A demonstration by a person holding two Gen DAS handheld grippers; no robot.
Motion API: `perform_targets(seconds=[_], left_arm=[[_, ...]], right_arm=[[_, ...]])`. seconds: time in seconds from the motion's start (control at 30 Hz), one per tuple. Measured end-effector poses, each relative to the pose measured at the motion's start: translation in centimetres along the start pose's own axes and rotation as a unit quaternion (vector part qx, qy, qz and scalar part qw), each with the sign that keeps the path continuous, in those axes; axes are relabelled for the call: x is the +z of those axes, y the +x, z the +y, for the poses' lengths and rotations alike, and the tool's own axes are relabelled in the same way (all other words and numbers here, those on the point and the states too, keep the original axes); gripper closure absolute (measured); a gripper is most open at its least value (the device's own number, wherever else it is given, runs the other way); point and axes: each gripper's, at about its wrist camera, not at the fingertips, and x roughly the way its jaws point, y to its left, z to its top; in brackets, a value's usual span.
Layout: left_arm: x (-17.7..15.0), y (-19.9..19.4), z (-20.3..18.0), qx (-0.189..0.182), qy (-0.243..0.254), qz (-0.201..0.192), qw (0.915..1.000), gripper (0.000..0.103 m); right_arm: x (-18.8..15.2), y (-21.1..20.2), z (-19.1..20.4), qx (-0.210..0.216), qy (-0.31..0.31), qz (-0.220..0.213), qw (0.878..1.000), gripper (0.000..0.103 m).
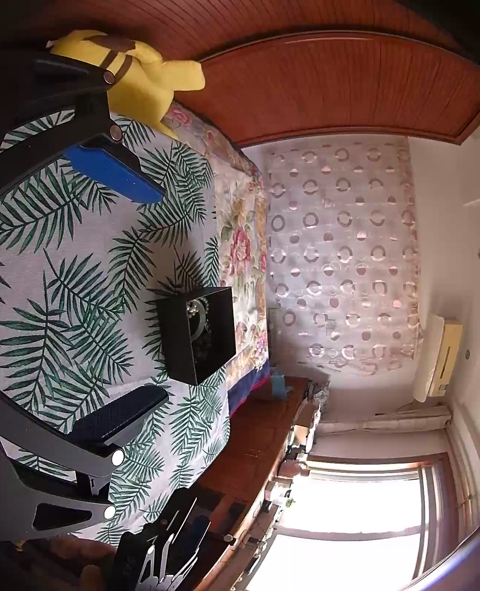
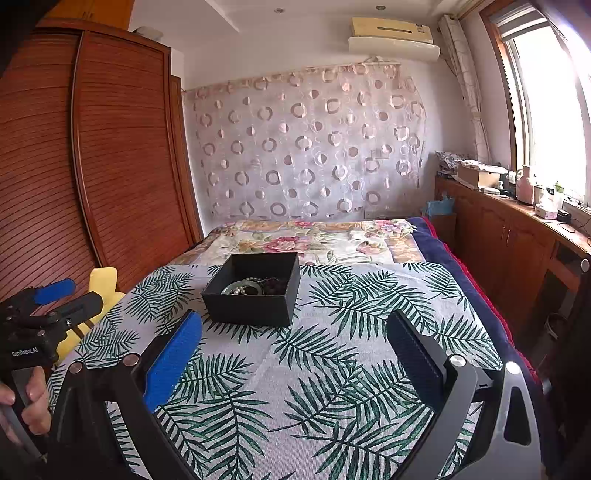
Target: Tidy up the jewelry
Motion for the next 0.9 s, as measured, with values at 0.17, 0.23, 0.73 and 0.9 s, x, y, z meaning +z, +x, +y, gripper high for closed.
perform_targets(seconds=[0.17,0.23,0.73,0.9], left_arm=[[0.13,-0.08,-0.10,0.001,0.000,0.002,1.0000,0.008],[0.12,-0.11,-0.07,0.000,0.000,0.001,1.0000,0.008],[0.03,-0.04,-0.05,0.000,-0.001,0.001,1.0000,0.008],[0.03,-0.02,-0.07,0.000,-0.001,0.001,1.0000,0.008]], right_arm=[[-0.09,0.02,-0.03,0.000,0.001,0.000,1.000,0.002],[-0.10,0.02,-0.03,0.000,0.000,0.000,1.000,0.002],[-0.13,-0.02,-0.10,-0.001,0.000,-0.001,1.000,0.002],[-0.13,-0.02,-0.09,-0.001,0.000,-0.001,1.000,0.002]])
